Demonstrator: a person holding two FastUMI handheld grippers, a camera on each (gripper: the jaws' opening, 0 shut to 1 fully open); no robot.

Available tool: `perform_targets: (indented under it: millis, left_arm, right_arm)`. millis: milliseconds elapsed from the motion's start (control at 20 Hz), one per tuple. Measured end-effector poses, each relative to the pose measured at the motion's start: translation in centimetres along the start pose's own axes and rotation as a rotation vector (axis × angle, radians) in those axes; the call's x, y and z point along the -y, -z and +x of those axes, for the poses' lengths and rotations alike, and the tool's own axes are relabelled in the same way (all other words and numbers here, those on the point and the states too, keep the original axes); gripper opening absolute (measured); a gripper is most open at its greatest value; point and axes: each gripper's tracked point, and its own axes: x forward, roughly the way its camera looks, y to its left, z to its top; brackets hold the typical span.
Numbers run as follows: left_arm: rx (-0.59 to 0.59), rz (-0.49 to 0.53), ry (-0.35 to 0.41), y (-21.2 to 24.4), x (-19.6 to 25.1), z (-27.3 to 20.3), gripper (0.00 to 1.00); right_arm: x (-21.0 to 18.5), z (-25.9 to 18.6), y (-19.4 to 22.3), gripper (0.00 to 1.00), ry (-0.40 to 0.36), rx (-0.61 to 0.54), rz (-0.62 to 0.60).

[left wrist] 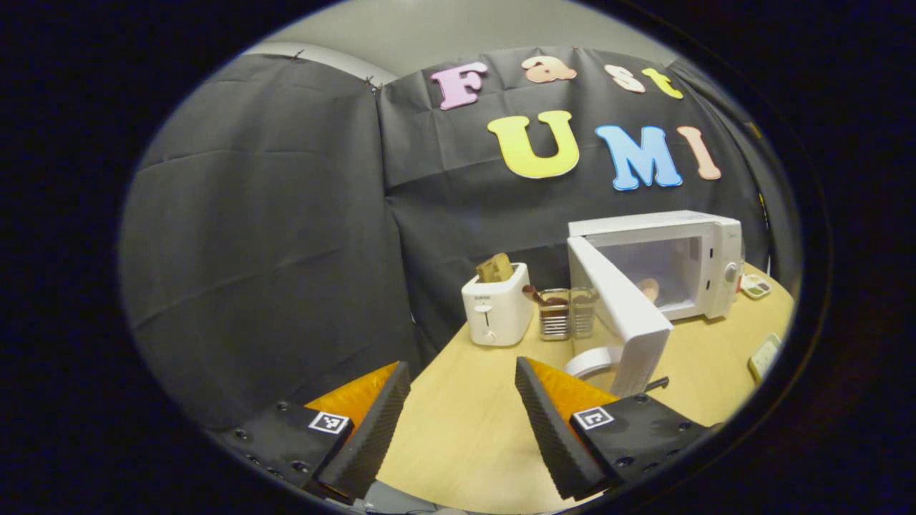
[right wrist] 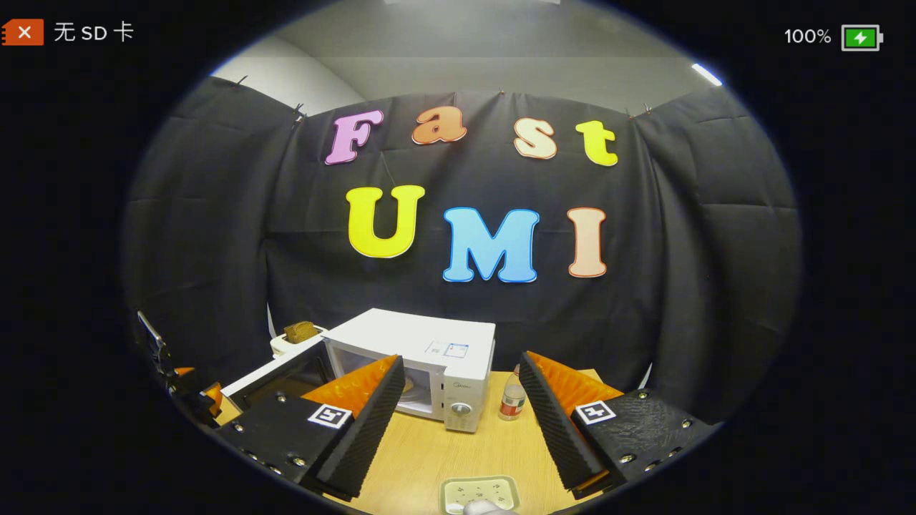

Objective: Open the microwave oven with the left hand, put the food in, and close the microwave oven.

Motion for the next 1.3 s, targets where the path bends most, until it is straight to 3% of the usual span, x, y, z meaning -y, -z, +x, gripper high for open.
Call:
perform_targets:
  millis: [550, 1300]
  left_arm:
    - [-0.017, 0.044, 0.068, 0.4, 4.8, -1.6, 0.96]
    - [0.039, 0.046, 0.337, -3.7, 23.5, -4.2, 0.97]
  right_arm:
    - [2.1, -0.5, 2.2, 0.98, 0.016, -0.061, -0.003]
    - [8.7, -2.8, 4.0, 0.98, 0.071, -0.141, 0.003]
